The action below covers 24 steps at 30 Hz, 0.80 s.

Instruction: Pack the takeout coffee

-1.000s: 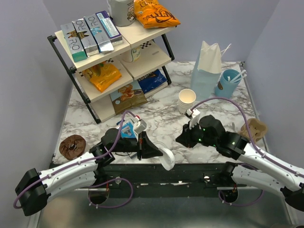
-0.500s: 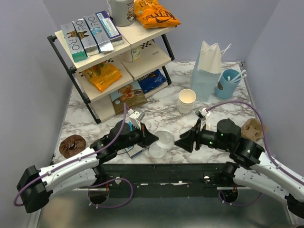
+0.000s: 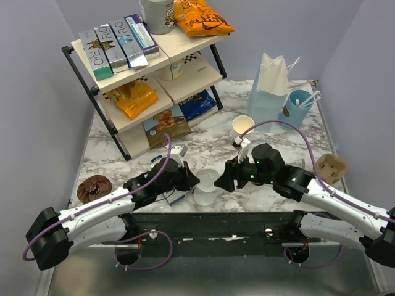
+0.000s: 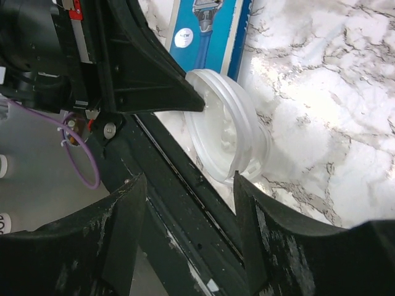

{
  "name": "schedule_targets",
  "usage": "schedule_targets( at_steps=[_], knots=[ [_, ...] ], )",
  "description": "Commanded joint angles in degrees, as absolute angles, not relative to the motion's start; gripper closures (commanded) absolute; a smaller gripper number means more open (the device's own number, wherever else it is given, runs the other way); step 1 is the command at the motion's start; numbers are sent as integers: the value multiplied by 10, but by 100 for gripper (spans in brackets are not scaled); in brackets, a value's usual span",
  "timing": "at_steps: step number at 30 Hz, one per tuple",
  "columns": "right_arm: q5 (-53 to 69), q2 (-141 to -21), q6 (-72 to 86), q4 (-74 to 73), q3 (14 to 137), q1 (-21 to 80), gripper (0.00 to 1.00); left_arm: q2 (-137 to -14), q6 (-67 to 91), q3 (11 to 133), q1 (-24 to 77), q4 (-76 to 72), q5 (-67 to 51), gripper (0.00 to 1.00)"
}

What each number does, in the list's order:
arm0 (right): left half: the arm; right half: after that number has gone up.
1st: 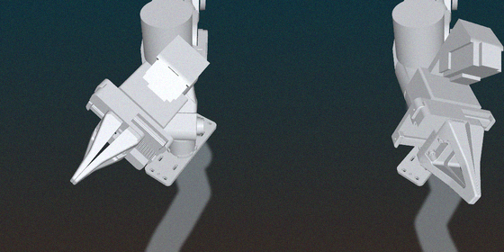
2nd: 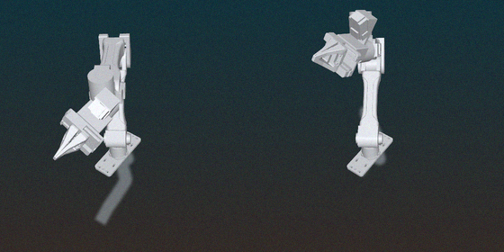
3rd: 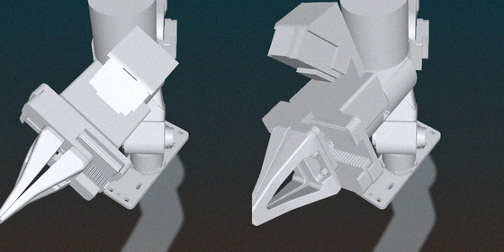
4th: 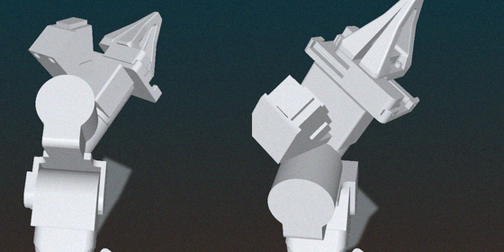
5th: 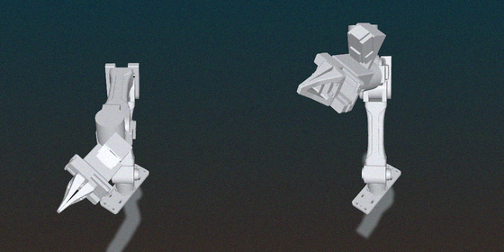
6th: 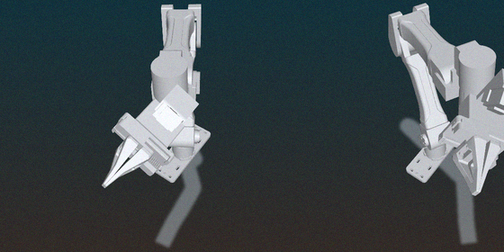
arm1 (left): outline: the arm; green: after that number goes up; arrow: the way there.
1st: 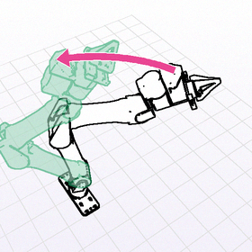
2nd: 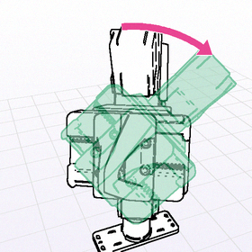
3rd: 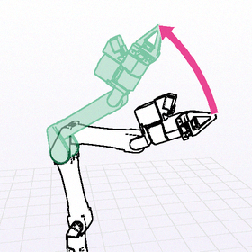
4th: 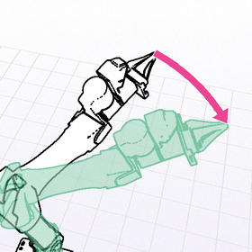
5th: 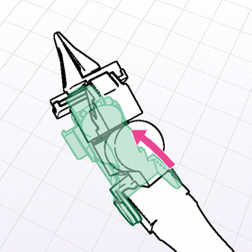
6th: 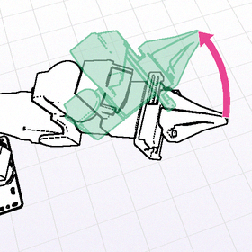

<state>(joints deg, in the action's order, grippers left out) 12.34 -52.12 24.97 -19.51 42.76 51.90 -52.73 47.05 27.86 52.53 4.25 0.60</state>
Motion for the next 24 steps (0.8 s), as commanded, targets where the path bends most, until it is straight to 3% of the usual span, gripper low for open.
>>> schedule_targets(
  at_steps=[1, 24],
  knots=[
    [142, -555, 249, -140, 447, 519, 33, -543, 476, 303, 526, 82, 40, 100],
    [100, -627, 253, -153, 465, 519, 34, -529, 469, 291, 526, 59, 12, 100]
  ],
)
